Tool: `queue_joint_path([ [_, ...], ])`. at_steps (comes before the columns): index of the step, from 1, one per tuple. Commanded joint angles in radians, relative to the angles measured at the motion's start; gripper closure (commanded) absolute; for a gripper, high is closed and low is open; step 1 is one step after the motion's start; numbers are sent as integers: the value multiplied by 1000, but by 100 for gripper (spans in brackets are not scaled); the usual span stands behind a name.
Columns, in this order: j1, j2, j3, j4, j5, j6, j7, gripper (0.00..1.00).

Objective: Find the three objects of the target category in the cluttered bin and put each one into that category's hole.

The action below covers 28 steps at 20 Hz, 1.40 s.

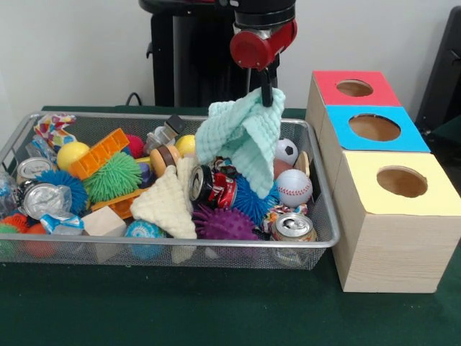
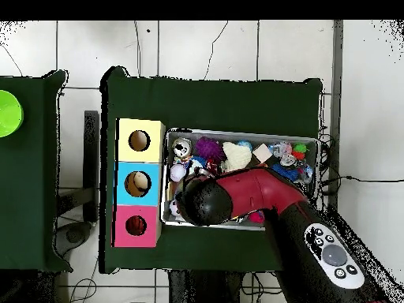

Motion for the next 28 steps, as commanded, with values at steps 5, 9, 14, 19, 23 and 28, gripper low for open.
queue_joint_path([
  [5, -18, 36, -27, -5, -17, -79, 96, 100],
  [9, -22, 35, -32, -5, -18, -80, 89, 100],
  [14, -21, 42, -46, -12, -17, -74, 98, 100],
  [19, 22, 2, -104, -66, -120, 45, 14, 100],
  [23, 28, -9, -125, -89, -162, 79, -21, 100],
  [28, 34, -12, -159, -125, -226, 109, -48, 100],
])
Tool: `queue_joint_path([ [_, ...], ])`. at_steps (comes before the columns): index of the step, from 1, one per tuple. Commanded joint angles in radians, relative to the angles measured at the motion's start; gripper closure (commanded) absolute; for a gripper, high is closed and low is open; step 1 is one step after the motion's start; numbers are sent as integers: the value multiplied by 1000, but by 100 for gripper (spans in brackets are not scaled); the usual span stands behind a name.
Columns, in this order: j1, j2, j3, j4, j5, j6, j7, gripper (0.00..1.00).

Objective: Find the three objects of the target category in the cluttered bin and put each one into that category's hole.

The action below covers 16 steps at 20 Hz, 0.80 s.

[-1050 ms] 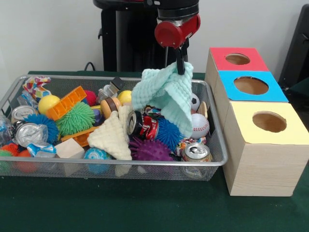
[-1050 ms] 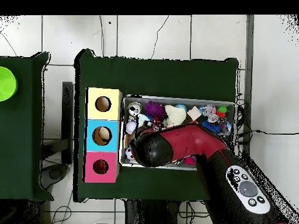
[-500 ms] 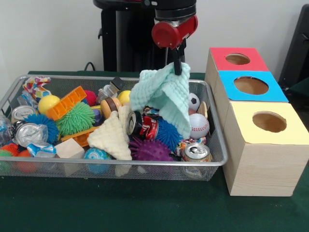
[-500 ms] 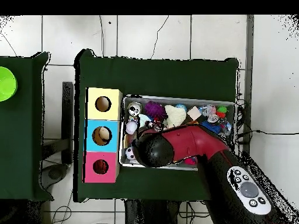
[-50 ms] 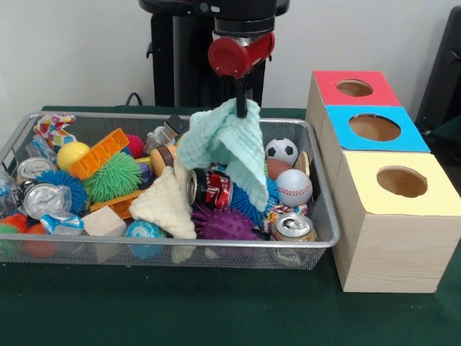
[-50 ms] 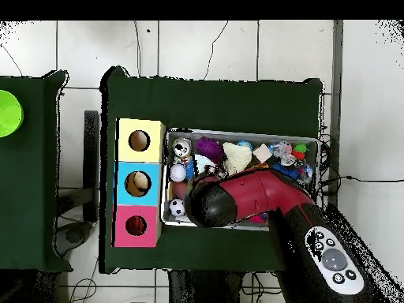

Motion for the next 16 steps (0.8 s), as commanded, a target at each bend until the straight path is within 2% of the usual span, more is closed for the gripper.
queue_joint_path([
  [1, -6, -8, -72, -88, -105, 140, -52, 100],
  [6, 3, -11, -102, -113, -177, 153, -60, 100],
  [8, -22, 5, -81, -100, -150, 145, -71, 100],
  [10, -35, 14, -79, -94, -127, 203, -98, 100],
  [12, -37, 9, -82, -100, -154, 231, -140, 100],
  [15, -17, -3, -112, -125, -254, 281, -206, 100],
  [16, -13, -5, -116, -130, -263, 295, -208, 100],
])
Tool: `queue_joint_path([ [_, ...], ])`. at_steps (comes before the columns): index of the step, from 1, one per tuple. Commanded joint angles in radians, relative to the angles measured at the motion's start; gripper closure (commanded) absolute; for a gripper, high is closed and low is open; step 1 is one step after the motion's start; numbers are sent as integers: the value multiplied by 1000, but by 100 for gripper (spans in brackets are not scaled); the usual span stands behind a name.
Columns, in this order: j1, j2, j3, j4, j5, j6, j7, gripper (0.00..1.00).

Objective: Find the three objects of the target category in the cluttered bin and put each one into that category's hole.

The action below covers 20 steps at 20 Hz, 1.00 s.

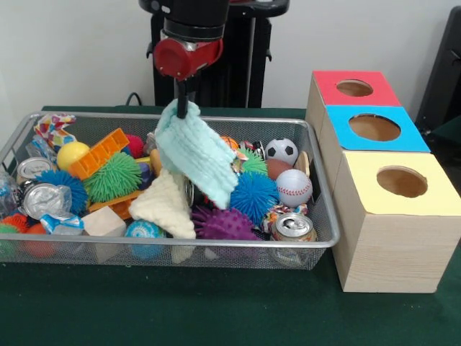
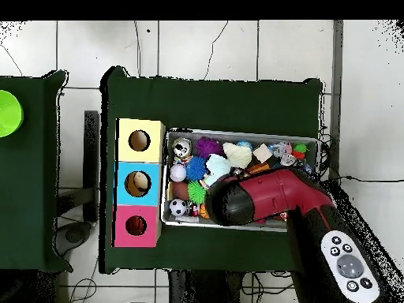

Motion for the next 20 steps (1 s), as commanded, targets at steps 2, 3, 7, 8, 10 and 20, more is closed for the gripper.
queue_joint_path([
  [2, -12, -3, -49, -59, -144, 174, -196, 100],
  [3, -19, -1, -44, -54, -147, 167, -192, 100],
  [7, -45, 11, -40, -53, -159, 151, -166, 100],
  [8, -49, 13, -32, -56, -154, 157, -172, 100],
  [10, -79, 31, -7, -54, -143, 154, -209, 100],
  [20, -188, 100, 129, -34, -69, 74, -243, 0],
])
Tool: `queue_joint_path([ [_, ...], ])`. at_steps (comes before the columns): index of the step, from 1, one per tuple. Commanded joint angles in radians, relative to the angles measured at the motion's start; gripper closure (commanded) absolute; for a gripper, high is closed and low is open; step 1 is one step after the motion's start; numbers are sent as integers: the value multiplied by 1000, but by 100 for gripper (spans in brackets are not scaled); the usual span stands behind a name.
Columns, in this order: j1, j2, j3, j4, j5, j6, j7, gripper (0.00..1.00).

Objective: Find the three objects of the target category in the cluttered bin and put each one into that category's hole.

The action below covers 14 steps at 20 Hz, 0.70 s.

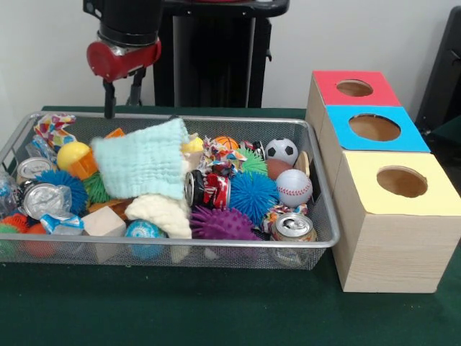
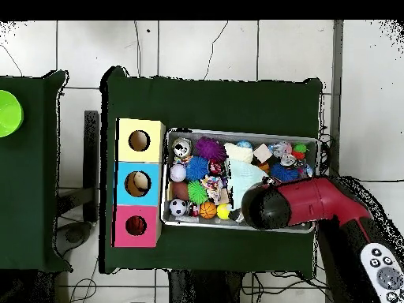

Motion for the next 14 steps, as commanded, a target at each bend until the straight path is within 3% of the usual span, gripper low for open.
queue_joint_path([
  [1, -51, 52, 117, -9, 35, 6, -206, 0],
  [3, -70, 32, 158, 15, 87, -1, -182, 0],
  [8, -50, -18, 197, 32, 111, 20, -159, 0],
  [10, -54, -36, 229, 59, 164, 30, -135, 0],
  [12, -56, -19, 255, 96, 205, 4, -92, 0],
  [14, -25, -11, 235, 116, 221, -33, 5, 0],
])
